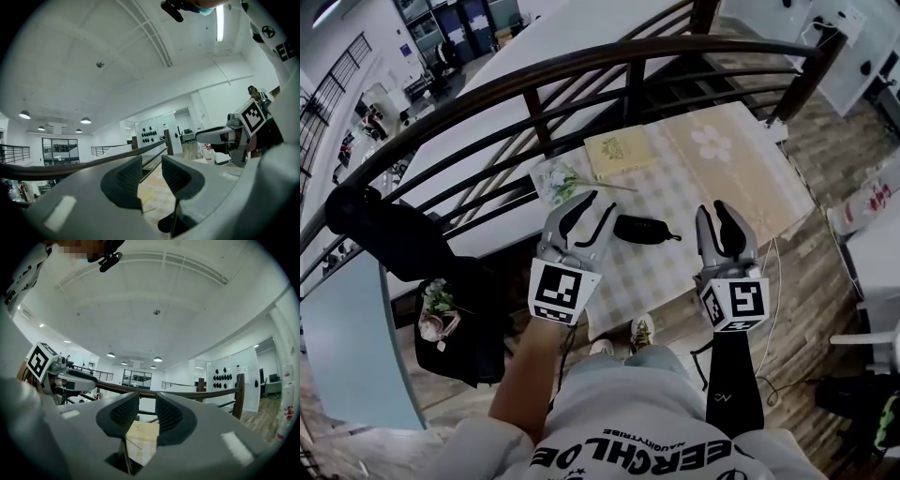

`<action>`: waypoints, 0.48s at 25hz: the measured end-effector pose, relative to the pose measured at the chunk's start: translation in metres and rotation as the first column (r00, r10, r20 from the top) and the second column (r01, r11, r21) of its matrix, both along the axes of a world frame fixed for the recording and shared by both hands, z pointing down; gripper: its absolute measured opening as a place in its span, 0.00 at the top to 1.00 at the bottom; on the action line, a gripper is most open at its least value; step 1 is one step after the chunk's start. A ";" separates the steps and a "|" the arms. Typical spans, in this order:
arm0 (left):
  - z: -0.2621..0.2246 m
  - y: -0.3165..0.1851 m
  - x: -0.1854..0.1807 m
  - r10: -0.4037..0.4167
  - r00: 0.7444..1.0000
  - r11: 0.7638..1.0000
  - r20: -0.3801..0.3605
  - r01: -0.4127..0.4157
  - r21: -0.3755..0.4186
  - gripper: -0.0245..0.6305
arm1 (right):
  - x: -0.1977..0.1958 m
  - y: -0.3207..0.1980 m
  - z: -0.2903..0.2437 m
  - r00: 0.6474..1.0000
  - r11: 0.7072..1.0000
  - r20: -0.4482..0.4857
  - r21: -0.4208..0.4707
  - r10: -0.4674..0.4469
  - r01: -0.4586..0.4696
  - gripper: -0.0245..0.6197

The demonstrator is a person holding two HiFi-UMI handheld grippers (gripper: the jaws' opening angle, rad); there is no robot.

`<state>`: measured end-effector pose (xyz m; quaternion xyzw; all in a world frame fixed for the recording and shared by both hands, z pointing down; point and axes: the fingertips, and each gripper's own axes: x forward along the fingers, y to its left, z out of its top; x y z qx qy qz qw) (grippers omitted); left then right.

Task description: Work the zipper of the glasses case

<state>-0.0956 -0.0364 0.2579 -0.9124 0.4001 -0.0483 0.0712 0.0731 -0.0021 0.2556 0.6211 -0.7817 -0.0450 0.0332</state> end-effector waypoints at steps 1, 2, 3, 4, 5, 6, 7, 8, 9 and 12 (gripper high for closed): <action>0.000 -0.005 0.004 -0.013 1.000 1.000 0.003 0.013 0.001 0.75 | 0.004 -0.008 0.000 1.000 1.000 0.003 0.000 -0.013 0.013 0.75; 0.001 -0.009 0.008 -0.023 1.000 1.000 0.006 0.023 0.000 0.75 | 0.008 -0.015 0.000 1.000 1.000 0.005 0.002 -0.022 0.022 0.75; 0.002 -0.014 0.012 -0.033 0.999 0.999 0.010 0.033 -0.001 0.75 | 0.013 -0.022 -0.001 0.999 0.999 0.007 0.003 -0.033 0.033 0.75; 0.003 -0.018 0.016 -0.045 0.999 0.999 0.013 0.045 -0.003 0.75 | 0.017 -0.029 -0.001 0.999 0.999 0.007 0.005 -0.047 0.046 0.75; 0.005 -0.023 0.020 -0.059 0.998 0.998 0.017 0.059 -0.005 0.75 | 0.020 -0.036 -0.001 0.998 0.998 0.006 0.007 -0.063 0.063 0.75; 0.007 -0.027 0.023 -0.074 0.997 0.997 0.021 0.074 -0.008 0.75 | 0.023 -0.042 0.001 0.997 0.997 0.007 0.007 -0.079 0.079 0.75; 0.010 -0.031 0.028 -0.087 0.996 0.996 0.026 0.088 -0.011 0.75 | 0.027 -0.049 0.002 0.996 0.996 0.009 0.007 -0.093 0.093 0.75; 0.014 -0.035 0.032 -0.099 0.995 0.995 0.033 0.100 -0.015 0.75 | 0.032 -0.054 0.004 0.994 0.994 0.013 0.006 -0.106 0.106 0.75; 0.018 -0.038 0.037 -0.110 0.993 0.994 0.042 0.111 -0.021 0.74 | 0.037 -0.060 0.007 0.993 0.993 0.020 0.004 -0.118 0.118 0.75; 0.028 -0.045 0.046 -0.141 0.987 0.989 0.070 0.144 -0.039 0.74 | 0.048 -0.075 0.015 0.987 0.988 0.046 -0.003 -0.154 0.154 0.74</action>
